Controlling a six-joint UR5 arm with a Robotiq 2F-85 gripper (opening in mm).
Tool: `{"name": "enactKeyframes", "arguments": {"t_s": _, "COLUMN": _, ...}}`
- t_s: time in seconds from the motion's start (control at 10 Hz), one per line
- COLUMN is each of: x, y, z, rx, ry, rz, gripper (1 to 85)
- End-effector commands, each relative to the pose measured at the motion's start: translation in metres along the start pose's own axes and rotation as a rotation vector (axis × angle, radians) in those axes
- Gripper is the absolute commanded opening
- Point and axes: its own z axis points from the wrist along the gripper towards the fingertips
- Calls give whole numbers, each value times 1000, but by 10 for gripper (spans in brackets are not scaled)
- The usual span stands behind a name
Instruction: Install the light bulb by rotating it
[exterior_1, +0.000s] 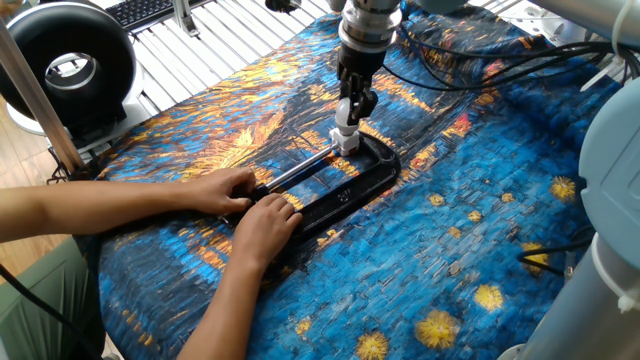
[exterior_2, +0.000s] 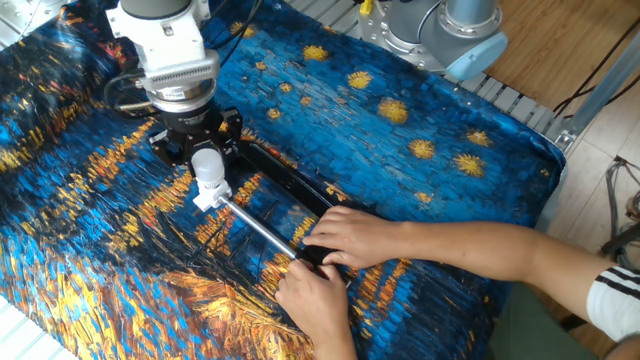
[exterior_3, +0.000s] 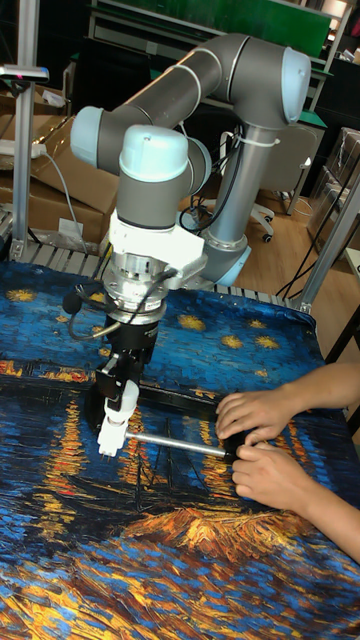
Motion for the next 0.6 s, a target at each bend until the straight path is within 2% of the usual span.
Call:
{"name": "enactKeyframes", "arguments": {"t_s": 0.0, "x": 8, "y": -8, "z": -8, "rx": 7, "ry": -7, "rz": 121, "gripper": 247}}
{"name": "enactKeyframes", "arguments": {"t_s": 0.3, "x": -5, "y": -14, "z": 0, "rx": 35, "ry": -32, "rz": 249, "gripper": 200}}
{"name": "enactKeyframes", "arguments": {"t_s": 0.5, "x": -6, "y": -18, "z": 4, "rx": 43, "ry": -45, "rz": 309, "gripper": 180}}
